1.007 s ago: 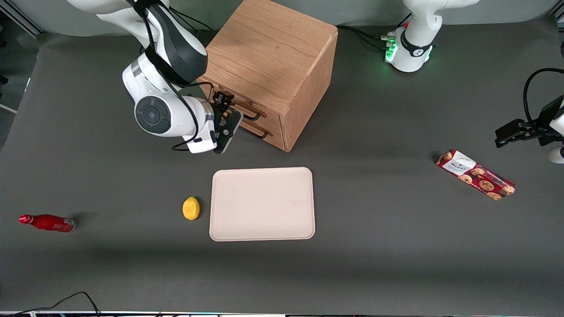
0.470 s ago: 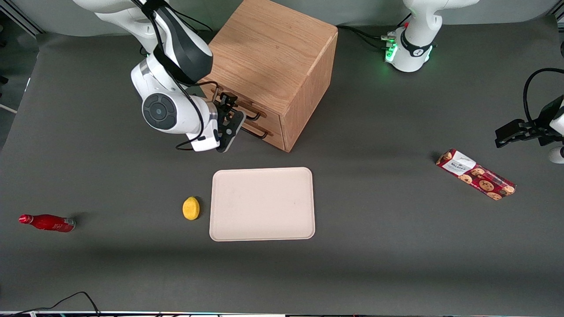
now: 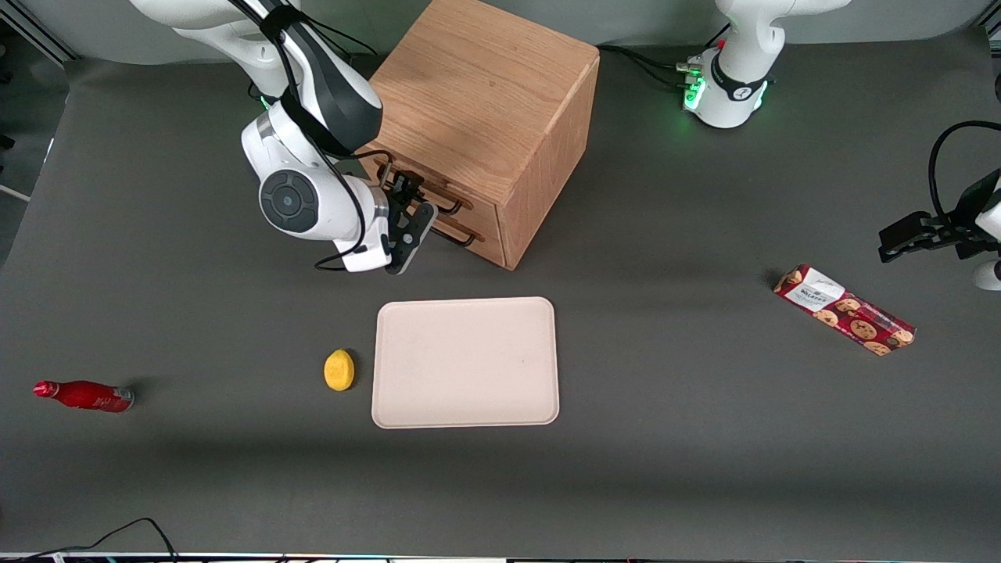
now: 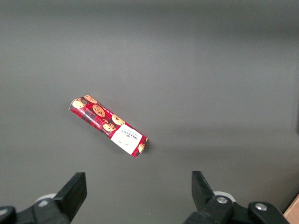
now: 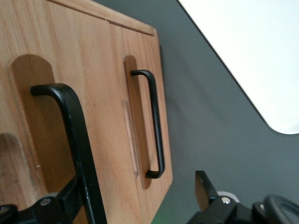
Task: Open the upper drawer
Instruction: 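Hook the right gripper onto the upper drawer's black handle, then pull the upper drawer outward by its handle with the right gripper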
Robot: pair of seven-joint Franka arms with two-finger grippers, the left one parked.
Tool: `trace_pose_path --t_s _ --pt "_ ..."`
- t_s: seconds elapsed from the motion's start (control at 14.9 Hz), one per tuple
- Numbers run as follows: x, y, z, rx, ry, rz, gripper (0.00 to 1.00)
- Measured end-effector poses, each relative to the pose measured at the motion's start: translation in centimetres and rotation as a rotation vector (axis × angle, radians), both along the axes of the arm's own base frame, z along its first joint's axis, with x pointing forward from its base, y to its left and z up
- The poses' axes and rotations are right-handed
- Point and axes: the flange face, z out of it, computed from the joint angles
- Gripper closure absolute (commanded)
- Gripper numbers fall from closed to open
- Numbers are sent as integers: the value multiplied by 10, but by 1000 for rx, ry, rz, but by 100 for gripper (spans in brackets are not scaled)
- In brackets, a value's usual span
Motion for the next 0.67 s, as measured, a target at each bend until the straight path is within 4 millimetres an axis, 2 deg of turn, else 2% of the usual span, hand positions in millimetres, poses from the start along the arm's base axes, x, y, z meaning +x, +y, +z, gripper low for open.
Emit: trace_pose_path --t_s 0.4,0.67 --pt "19 -21 1 -20 -50 -32 0" --pt "45 -49 5 -21 -72 -93 0"
